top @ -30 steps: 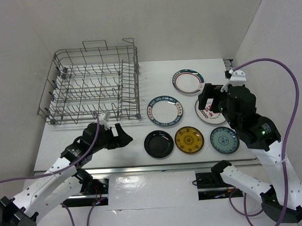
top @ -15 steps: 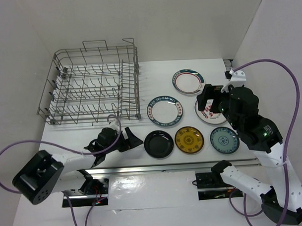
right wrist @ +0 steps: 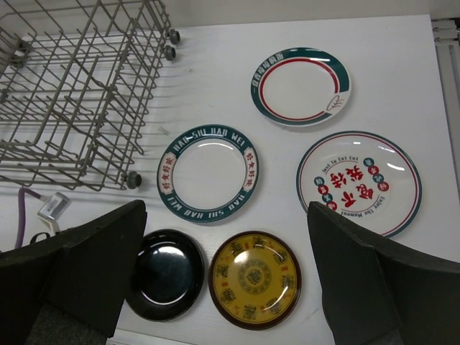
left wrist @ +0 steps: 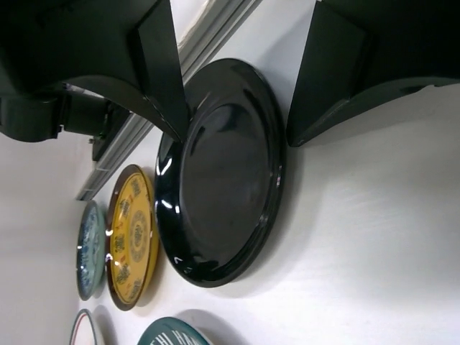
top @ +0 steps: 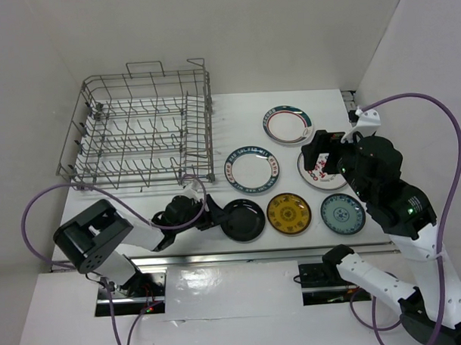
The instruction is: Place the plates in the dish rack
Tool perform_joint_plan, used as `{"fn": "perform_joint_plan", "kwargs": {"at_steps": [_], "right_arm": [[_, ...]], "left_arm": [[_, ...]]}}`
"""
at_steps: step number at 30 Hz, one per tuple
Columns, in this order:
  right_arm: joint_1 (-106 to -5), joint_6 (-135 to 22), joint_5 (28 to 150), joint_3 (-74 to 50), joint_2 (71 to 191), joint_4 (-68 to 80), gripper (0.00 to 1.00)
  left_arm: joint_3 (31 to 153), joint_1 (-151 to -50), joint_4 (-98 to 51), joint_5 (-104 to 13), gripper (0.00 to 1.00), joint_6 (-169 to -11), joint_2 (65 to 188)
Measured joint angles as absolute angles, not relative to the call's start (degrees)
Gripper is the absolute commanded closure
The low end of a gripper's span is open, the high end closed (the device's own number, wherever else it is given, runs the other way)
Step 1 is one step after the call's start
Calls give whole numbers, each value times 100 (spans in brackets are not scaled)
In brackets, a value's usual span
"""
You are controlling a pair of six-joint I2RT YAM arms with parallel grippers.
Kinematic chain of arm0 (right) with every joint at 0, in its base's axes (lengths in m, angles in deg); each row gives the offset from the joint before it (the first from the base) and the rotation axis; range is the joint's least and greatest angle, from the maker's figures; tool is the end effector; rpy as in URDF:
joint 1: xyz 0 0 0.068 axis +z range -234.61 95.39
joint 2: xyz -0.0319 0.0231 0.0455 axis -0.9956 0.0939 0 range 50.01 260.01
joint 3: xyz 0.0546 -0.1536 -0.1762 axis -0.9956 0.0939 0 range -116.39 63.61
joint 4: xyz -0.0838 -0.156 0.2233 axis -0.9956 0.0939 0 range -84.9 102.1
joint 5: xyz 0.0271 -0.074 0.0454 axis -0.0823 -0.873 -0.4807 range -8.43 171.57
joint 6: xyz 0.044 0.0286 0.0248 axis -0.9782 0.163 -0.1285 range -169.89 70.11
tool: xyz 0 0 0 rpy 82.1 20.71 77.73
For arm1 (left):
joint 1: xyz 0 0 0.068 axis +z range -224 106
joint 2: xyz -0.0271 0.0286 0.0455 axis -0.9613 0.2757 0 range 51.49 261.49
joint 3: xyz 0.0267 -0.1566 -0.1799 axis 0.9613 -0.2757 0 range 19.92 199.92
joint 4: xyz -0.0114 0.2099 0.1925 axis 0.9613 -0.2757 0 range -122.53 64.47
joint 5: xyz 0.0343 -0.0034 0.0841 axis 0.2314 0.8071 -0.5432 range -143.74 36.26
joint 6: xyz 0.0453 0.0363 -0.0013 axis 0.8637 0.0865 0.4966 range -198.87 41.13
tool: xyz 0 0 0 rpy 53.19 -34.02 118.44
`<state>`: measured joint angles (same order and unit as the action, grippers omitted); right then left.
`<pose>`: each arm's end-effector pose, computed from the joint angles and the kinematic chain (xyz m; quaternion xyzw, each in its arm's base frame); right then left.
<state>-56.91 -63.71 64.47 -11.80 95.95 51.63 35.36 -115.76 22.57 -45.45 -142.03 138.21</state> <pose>0.1600 0.0702 0.4305 -0.0083 0.8000 0.0966 0.5921 0.1872 -0.1751 0.0612 -0.1154 0.8255 -0.4722 0.2868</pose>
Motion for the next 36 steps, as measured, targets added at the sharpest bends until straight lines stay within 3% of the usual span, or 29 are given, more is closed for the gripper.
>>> {"fn": "perform_joint_plan", "kwargs": {"at_steps": [2, 6, 7, 11, 15, 23, 28, 36], "right_arm": [[-5691, -6367, 6451, -1180, 9582, 5134, 0], [-5691, -6365, 6453, -1165, 9571, 5093, 0], [-5691, -6363, 6458, -1154, 9569, 5090, 0], [-5691, -6356, 6466, -1113, 9544, 5075, 0], [-5689, -6347, 6479, -1102, 9544, 5069, 0], [-5689, -6347, 6501, -1100, 9549, 5060, 0], [-5689, -6347, 6523, -1097, 9551, 5055, 0], [-5689, -6347, 6549, -1097, 9551, 5055, 0]], "left_arm": [[3549, -11628, 2530, -4564, 29, -14266, 14026], [3580, -11659, 2954, -4606, 54, -14428, 14442], [3580, -11657, 3037, -4617, 73, -14485, 14531], [3560, -11659, 3203, -4604, 95, -14658, 14789], [3567, -11659, 3271, -4595, 100, -14682, 14842], [3387, -11722, 2716, -4693, 100, -14500, 14247], [3770, -12181, 163, -5067, 100, -13746, 12512], [6583, -12592, -3504, -5915, 100, -12658, 10081]]}}
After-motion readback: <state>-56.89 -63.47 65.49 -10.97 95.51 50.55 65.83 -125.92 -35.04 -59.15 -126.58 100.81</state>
